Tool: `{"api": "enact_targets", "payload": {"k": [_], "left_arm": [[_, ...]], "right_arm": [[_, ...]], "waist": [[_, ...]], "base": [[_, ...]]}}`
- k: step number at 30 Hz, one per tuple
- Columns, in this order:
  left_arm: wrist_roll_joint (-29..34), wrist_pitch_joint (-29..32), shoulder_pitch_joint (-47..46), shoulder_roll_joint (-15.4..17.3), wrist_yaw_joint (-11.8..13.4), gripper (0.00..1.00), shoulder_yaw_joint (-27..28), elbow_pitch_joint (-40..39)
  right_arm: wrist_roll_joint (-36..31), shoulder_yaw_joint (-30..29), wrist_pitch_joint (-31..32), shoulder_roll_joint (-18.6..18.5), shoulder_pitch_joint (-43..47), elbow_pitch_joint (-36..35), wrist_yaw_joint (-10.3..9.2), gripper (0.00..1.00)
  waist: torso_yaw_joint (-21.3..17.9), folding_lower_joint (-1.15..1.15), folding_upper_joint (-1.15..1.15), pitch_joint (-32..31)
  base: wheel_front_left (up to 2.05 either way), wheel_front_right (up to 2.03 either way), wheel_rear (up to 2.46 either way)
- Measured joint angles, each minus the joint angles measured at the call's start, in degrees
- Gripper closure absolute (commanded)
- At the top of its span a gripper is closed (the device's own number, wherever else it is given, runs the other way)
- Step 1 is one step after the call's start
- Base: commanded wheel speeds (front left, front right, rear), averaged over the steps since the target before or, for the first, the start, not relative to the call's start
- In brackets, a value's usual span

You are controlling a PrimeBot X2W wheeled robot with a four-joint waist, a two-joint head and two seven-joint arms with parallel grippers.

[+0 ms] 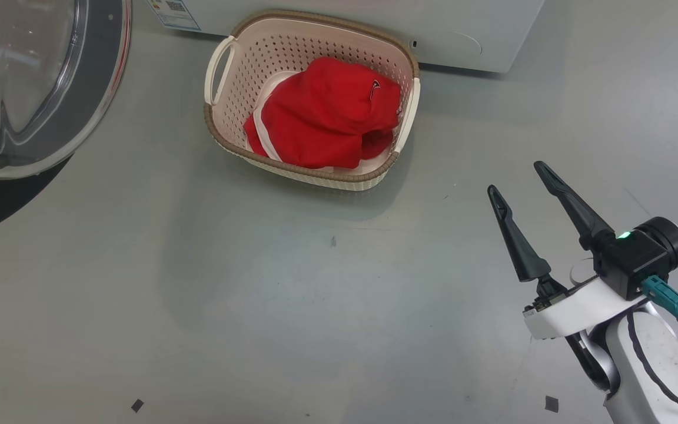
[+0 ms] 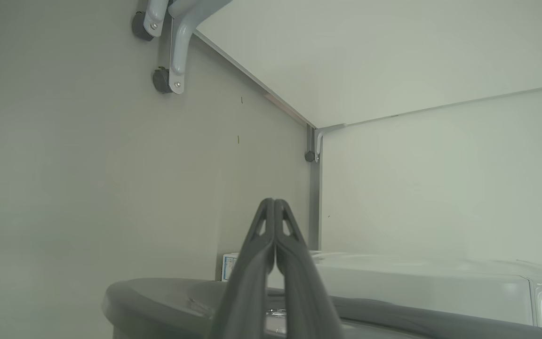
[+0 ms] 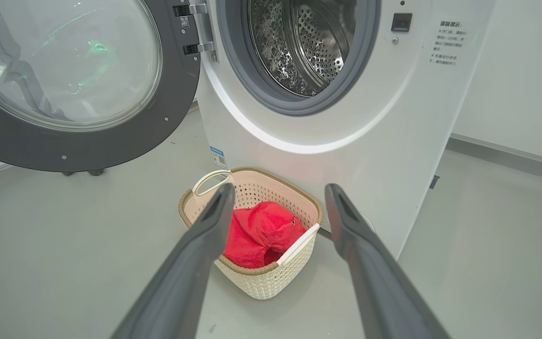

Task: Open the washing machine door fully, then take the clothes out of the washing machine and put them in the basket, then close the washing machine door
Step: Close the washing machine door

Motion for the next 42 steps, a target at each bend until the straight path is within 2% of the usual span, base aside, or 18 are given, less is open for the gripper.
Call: {"api": "enact_targets", "payload": {"k": [20, 35, 42], "left_arm": [[1.10, 8.42, -3.65, 1.90, 0.01, 1.00, -0.60, 5.72], [1.13, 16.22, -4.05, 1.94, 0.01, 1.00, -3.39, 5.80], [1.54, 19.36, -4.02, 0.71, 0.01, 1.00, -5.65, 5.68]], "right_arm": [[0.48, 0.10, -0.08, 0.86, 0.02, 1.78, 0.00, 0.00], [0.48, 0.15, -0.24, 1.24, 0.02, 2.35, 0.00, 0.00], [0.49, 0.13, -0.25, 1.57, 0.09, 3.30, 0.00, 0.00]], "waist": [[0.23, 0.00, 0.00, -3.26], [0.69, 0.00, 0.00, -4.15], [1.03, 0.00, 0.00, -5.31]], "base": [[0.00, 0.00, 0.00], [0.00, 0.00, 0.00], [0.00, 0.00, 0.00]]}}
